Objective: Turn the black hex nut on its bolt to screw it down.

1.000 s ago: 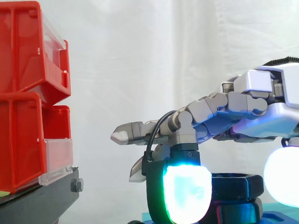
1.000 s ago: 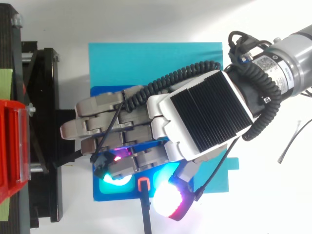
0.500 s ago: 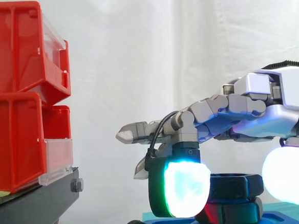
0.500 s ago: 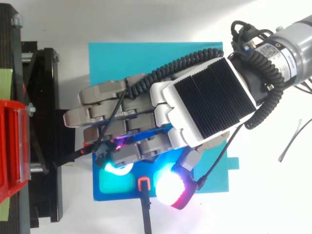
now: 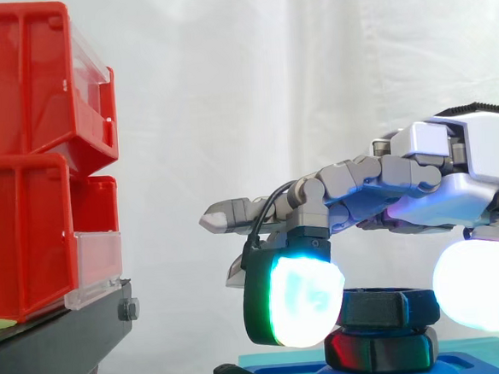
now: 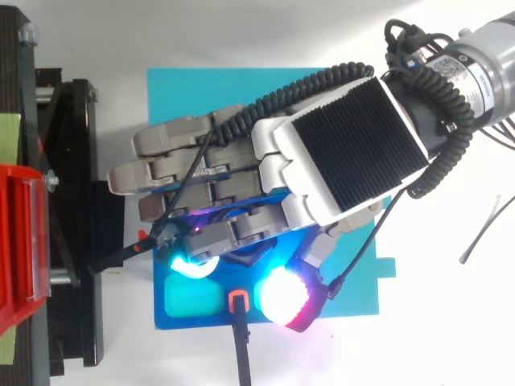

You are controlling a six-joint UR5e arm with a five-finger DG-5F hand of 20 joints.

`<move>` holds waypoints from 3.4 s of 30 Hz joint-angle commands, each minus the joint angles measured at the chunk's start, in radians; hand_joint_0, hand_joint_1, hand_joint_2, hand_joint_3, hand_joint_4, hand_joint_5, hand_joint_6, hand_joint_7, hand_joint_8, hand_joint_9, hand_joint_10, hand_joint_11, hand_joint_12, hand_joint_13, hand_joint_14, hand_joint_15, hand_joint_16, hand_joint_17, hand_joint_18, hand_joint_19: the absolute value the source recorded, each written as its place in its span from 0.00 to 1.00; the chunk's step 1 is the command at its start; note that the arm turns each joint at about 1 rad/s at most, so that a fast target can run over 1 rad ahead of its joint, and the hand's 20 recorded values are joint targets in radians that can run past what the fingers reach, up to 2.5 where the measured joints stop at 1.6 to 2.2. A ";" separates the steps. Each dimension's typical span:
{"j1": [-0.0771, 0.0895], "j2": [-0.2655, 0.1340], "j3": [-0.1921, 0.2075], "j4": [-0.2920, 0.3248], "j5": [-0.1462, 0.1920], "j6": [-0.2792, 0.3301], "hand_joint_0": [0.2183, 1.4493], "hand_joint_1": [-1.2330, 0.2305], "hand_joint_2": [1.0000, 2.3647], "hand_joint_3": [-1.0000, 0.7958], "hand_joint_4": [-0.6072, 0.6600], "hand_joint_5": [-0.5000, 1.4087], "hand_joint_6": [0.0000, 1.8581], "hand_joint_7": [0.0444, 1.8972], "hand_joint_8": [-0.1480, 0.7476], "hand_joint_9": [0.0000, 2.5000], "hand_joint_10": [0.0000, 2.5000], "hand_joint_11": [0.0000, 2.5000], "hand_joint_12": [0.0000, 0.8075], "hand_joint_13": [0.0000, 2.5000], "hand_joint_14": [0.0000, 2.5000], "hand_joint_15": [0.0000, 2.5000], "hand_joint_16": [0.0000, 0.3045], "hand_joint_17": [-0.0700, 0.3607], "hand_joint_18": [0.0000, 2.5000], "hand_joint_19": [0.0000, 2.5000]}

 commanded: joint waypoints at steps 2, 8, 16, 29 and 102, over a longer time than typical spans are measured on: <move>-0.008 0.000 0.000 0.000 -0.010 0.000 0.23 0.54 0.00 0.28 0.69 0.20 0.27 0.60 0.51 0.19 0.00 0.08 0.46 0.07 0.00 0.00 0.17 0.43 0.02 0.04; -0.014 0.000 0.000 0.002 -0.018 0.000 0.23 0.54 0.00 0.28 0.69 0.20 0.27 0.59 0.52 0.19 0.00 0.08 0.46 0.07 0.00 0.00 0.17 0.43 0.02 0.04; -0.026 0.000 0.000 0.020 -0.038 0.000 0.23 0.54 0.00 0.28 0.69 0.20 0.27 0.59 0.52 0.20 0.00 0.08 0.46 0.07 0.00 0.00 0.17 0.43 0.02 0.04; -0.049 0.000 0.000 0.034 -0.067 0.000 0.23 0.54 0.00 0.28 0.69 0.20 0.27 0.59 0.52 0.20 0.00 0.08 0.46 0.07 0.00 0.00 0.17 0.43 0.02 0.04; 0.033 -0.087 0.069 0.076 -0.036 0.055 0.23 0.54 0.00 0.28 0.68 0.21 0.28 0.59 0.52 0.19 0.00 0.08 0.46 0.06 0.00 0.00 0.17 0.43 0.01 0.04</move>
